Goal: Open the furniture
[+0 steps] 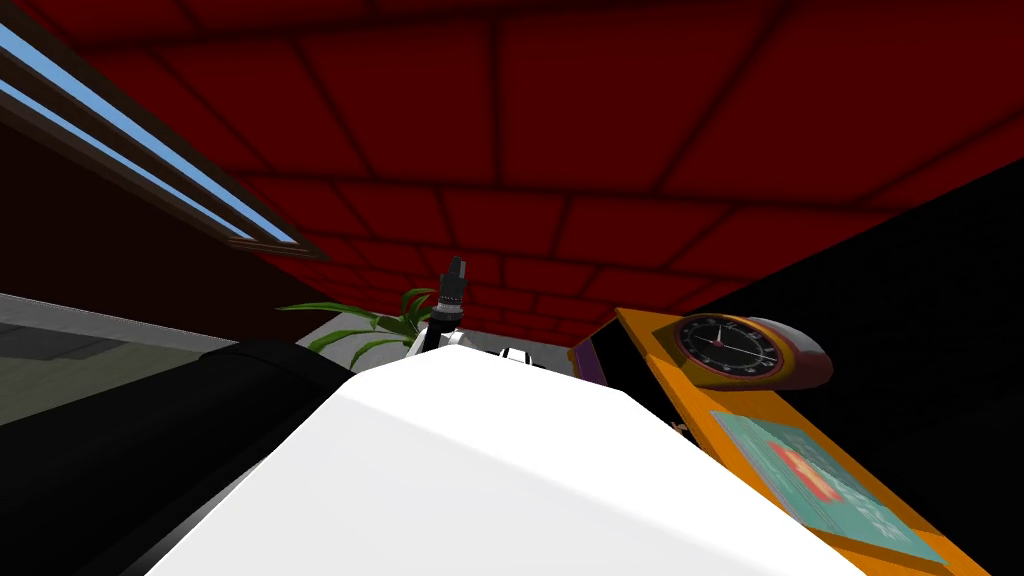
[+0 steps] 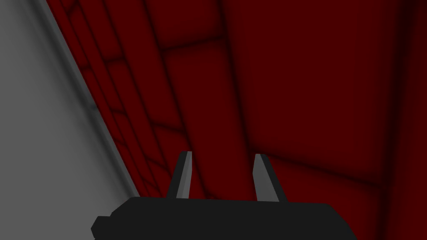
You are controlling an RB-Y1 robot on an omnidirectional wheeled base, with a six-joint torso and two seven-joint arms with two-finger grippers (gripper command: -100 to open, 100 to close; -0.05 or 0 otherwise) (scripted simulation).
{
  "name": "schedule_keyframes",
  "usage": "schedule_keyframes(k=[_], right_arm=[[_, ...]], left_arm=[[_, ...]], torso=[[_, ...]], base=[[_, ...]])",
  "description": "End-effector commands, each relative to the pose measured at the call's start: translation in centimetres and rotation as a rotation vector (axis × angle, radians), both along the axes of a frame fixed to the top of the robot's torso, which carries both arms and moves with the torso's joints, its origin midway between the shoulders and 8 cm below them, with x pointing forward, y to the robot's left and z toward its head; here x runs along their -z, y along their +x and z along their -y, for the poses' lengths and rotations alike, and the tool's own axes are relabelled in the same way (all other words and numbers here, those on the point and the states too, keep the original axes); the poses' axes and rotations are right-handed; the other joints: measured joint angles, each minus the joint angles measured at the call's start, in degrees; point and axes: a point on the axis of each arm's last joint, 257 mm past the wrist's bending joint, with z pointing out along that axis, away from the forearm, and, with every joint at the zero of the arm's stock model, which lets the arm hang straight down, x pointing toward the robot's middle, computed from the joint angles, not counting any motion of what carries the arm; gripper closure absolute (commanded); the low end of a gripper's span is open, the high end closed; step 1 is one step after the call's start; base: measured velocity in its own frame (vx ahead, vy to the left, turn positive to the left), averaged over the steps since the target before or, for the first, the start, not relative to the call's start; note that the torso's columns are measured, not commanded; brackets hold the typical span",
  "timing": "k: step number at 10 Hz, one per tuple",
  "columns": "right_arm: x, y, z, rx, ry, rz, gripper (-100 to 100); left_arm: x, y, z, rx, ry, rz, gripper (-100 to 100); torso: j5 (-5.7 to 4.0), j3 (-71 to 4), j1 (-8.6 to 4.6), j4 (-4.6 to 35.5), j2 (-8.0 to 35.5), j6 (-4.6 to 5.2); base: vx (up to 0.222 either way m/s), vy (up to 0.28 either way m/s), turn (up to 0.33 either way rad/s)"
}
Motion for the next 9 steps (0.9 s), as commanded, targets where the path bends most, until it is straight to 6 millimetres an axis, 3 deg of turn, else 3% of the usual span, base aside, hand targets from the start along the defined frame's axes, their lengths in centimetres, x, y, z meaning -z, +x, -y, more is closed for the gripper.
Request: schedule_keyframes(k=[1, 9], right_arm=[[-0.2, -0.1, 2.1, 0.013, 0.000, -0.010, -100], [-0.2, -2.2, 6.7, 0.101, 0.029, -0.018, -100]], left_arm=[[0.0, 0.0, 0.0, 0.000, 0.000, 0.000, 0], [0.0, 0.0, 0.0, 0.000, 0.000, 0.000, 0]], torso=[[0.00, 0.0, -0.05, 0.0, 0.0, 0.04], [-0.01, 0.0, -0.04, 0.0, -0.1, 0.00]], base=[[-0.048, 0.060, 0.126], [-0.032, 0.048, 0.078]])
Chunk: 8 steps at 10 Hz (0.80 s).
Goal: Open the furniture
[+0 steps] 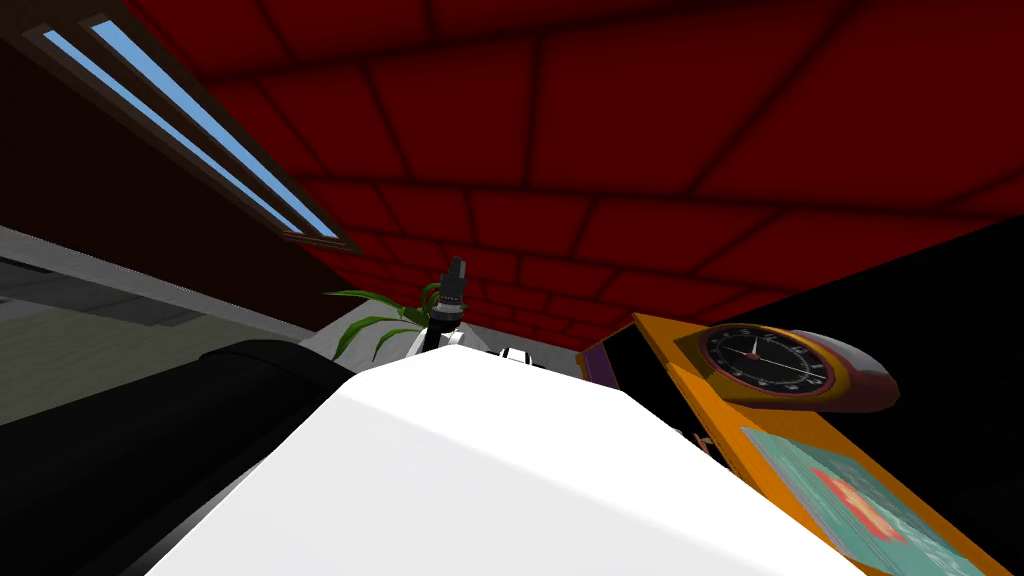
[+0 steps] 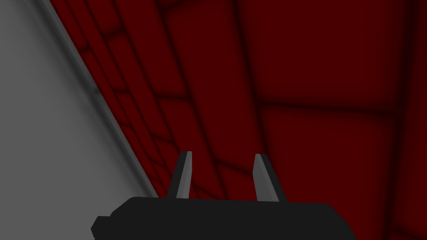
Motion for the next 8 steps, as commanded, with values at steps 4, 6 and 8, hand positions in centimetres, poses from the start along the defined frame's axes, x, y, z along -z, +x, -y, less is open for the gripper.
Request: schedule_keyframes(k=[4, 6, 8], right_arm=[[0.1, -0.2, -0.1, 0.012, 0.003, 0.008, 100], [0.1, 0.4, -1.5, -0.009, -0.005, 0.013, 100], [0.1, 0.7, -2.9, -0.024, -0.011, 0.019, 100]], left_arm=[[0.0, 0.0, 0.0, 0.000, 0.000, 0.000, 0], [0.0, 0.0, 0.0, 0.000, 0.000, 0.000, 0], [0.0, 0.0, 0.0, 0.000, 0.000, 0.000, 0]], torso=[[-0.06, -0.1, -0.26, 0.0, -0.1, 0.04], [-0.36, 0.0, -0.79, 0.0, -0.3, -0.18], [-0.36, 0.0, -0.73, 0.0, -0.2, -0.12]], base=[[0.010, -0.017, -0.063], [0.040, -0.050, -0.102], [0.037, -0.052, -0.094]])
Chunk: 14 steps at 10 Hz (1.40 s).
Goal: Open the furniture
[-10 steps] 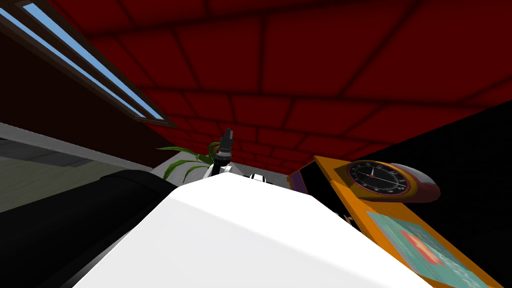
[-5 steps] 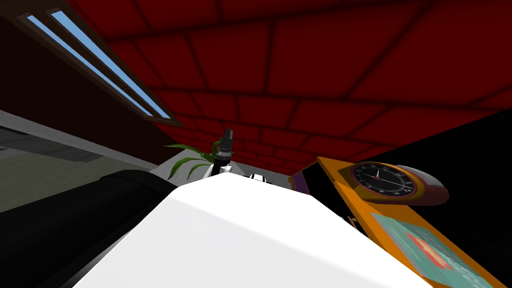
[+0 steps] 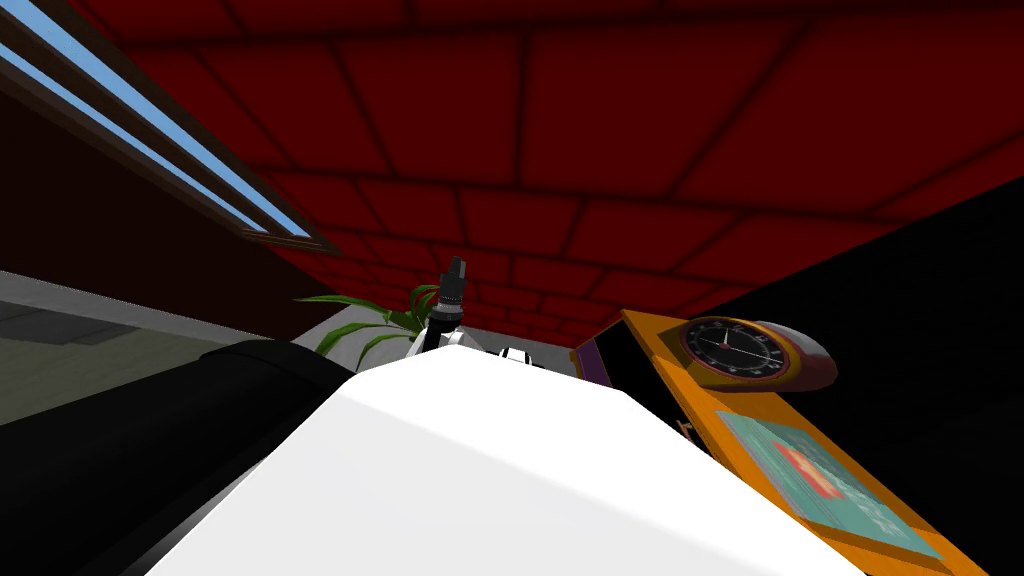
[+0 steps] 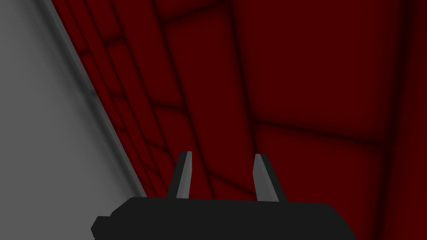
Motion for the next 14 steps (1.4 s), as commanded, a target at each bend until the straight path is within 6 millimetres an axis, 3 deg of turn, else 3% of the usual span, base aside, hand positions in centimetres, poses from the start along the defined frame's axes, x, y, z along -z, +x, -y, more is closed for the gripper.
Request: schedule_keyframes(k=[1, 3, 7, 11, 14], right_arm=[[0.1, 0.4, -2.2, -0.015, 0.000, 0.019, 100], [0.3, 1.1, -2.8, -0.055, 0.003, 0.005, 100], [0.5, 1.2, -5.8, -0.082, 0.004, 0.009, 100], [0.6, 1.4, -5.9, -0.092, 0.004, 0.006, 100], [0.7, 0.7, -8.7, -0.095, 0.010, 0.010, 100]], left_arm=[[0.0, 0.0, 0.0, 0.000, 0.000, 0.000, 0], [0.0, 0.0, 0.0, 0.000, 0.000, 0.000, 0], [0.0, 0.0, 0.0, 0.000, 0.000, 0.000, 0], [0.0, 0.0, 0.0, 0.000, 0.000, 0.000, 0], [0.0, 0.0, 0.0, 0.000, 0.000, 0.000, 0]], torso=[[-0.04, 0.0, 0.08, 0.0, 0.0, -0.09], [-0.07, 0.0, 0.14, 0.0, 0.0, -0.10], [-0.21, 0.0, 0.08, -0.1, -0.1, -0.03], [-0.32, 0.0, 0.13, 0.0, -0.2, -0.25], [-0.24, 0.0, 0.06, -0.1, -0.2, -0.11]], base=[[0.054, -0.062, -0.113], [0.022, -0.041, -0.041], [0.043, -0.053, -0.093], [-0.003, -0.003, 0.002], [0.044, -0.044, -0.098]])
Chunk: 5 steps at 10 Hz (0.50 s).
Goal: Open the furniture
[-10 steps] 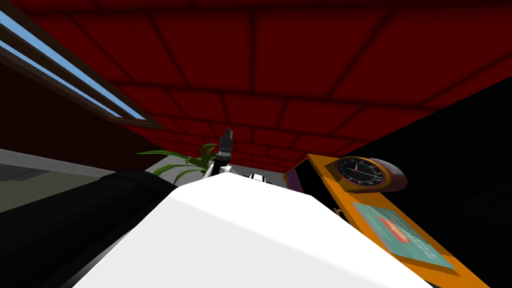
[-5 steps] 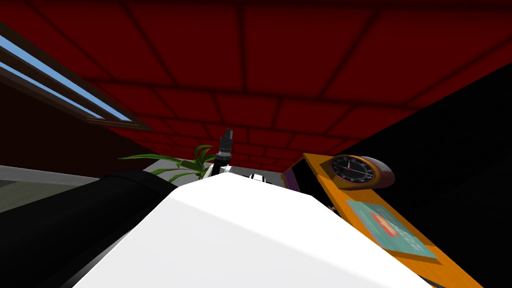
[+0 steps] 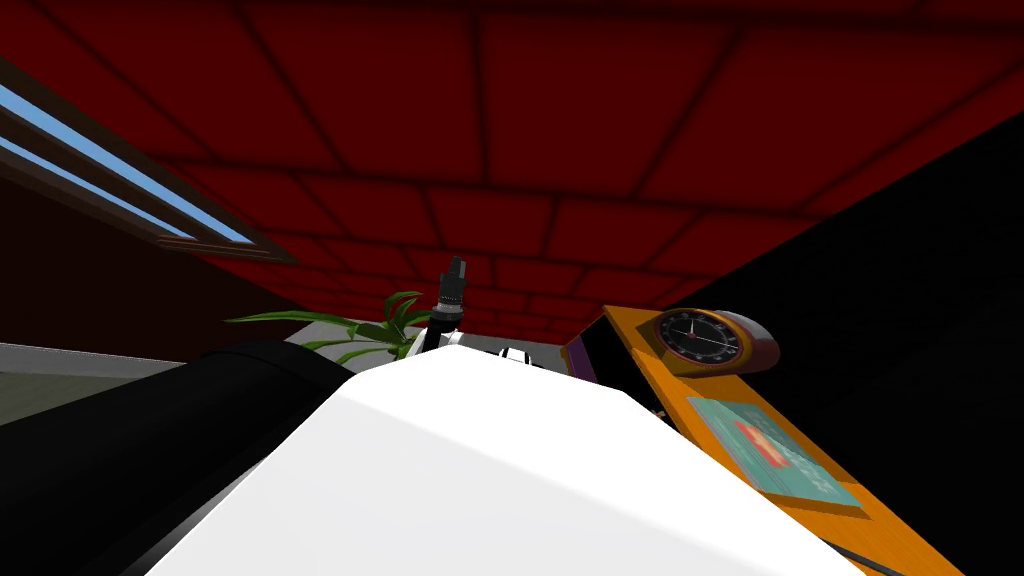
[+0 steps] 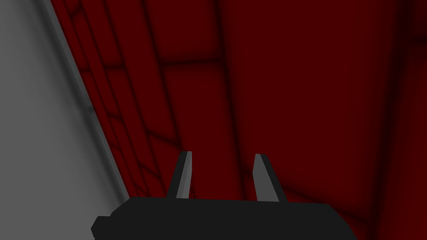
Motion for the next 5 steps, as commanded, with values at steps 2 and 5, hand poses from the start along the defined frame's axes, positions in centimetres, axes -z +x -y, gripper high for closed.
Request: schedule_keyframes(k=[2, 5], right_arm=[[0.8, 0.3, -2.5, -0.033, 0.024, -0.002, 100], [0.8, -0.8, -5.2, -0.029, 0.034, -0.005, 100]], left_arm=[[0.0, 0.0, 0.0, 0.000, 0.000, 0.000, 0], [0.0, 0.0, 0.0, 0.000, 0.000, 0.000, 0]], torso=[[-0.10, 0.1, -0.02, 0.0, 0.1, 0.01], [-0.17, 0.1, -0.08, 0.0, 0.1, 0.06]], base=[[0.032, -0.042, -0.039], [0.047, -0.037, -0.096]])
